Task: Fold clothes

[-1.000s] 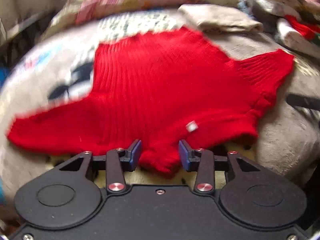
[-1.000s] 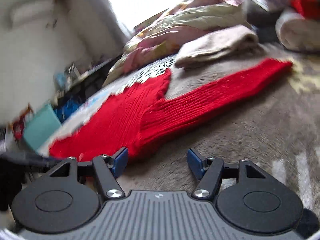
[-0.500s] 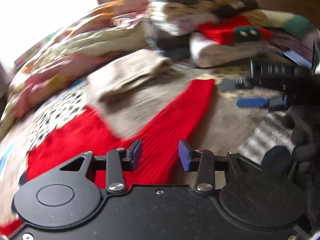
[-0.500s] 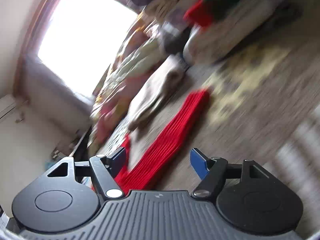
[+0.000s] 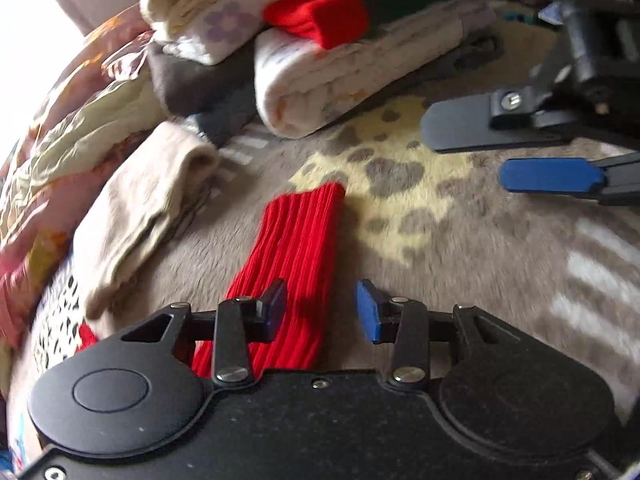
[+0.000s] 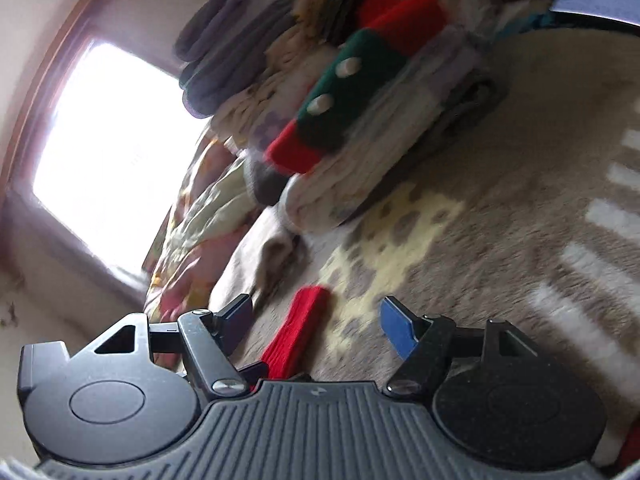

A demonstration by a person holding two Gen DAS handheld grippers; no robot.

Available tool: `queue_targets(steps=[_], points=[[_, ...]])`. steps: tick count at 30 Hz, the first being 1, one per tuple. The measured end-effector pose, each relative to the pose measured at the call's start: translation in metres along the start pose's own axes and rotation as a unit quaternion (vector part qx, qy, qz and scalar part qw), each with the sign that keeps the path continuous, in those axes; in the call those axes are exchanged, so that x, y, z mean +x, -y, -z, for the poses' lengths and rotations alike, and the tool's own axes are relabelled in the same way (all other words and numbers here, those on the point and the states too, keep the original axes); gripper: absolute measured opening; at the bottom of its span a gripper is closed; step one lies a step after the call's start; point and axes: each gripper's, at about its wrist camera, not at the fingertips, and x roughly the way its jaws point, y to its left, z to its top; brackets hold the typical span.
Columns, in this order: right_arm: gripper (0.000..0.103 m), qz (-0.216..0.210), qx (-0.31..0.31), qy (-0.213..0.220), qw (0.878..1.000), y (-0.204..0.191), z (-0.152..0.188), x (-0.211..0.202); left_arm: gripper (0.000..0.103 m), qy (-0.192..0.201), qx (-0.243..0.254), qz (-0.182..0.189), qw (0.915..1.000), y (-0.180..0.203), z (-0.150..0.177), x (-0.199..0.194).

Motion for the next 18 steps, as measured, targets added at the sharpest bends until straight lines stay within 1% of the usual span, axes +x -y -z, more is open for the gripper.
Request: queue_targets(steps=[2, 5, 7, 9, 11, 14, 16, 18], points=[[0.071, 0.005, 0.016, 0.010, 1.000, 0.005, -0.003, -0.002, 0.037, -0.007, 0.014, -0.010, 0.9998, 0.004, -0.009, 0.010], [0.071, 0.007, 0.023, 0.015, 1.000, 0.008, -0.003, -0.002, 0.030, -0.014, 0.021, -0.023, 0.9994, 0.007, -0.019, 0.016], [0.071, 0.011, 0.020, 0.017, 1.000, 0.008, -0.003, 0.000, 0.013, -0.017, 0.015, -0.036, 0.9991, 0.005, -0.020, 0.020], [0.071, 0.013, 0.015, 0.020, 1.000, 0.007, -0.003, 0.000, 0.009, -0.010, -0.018, -0.035, 0.9992, -0.005, -0.015, 0.018], [0.071, 0.014, 0.009, 0.022, 1.000, 0.006, -0.003, 0.001, 0.008, 0.009, -0.073, -0.029, 0.9969, -0.024, -0.008, 0.006], [0.073, 0.013, -0.007, 0.019, 1.000, 0.002, -0.002, 0.003, 0.007, 0.051, -0.155, -0.035, 0.9860, -0.062, 0.007, -0.029], [0.073, 0.004, -0.038, 0.011, 0.999, -0.008, 0.001, 0.006, 0.007, 0.086, -0.220, -0.033, 0.9712, -0.093, 0.024, -0.061], [0.073, -0.012, -0.081, 0.000, 0.997, -0.022, 0.006, 0.009, 0.007, 0.120, -0.277, -0.030, 0.9530, -0.123, 0.046, -0.089]])
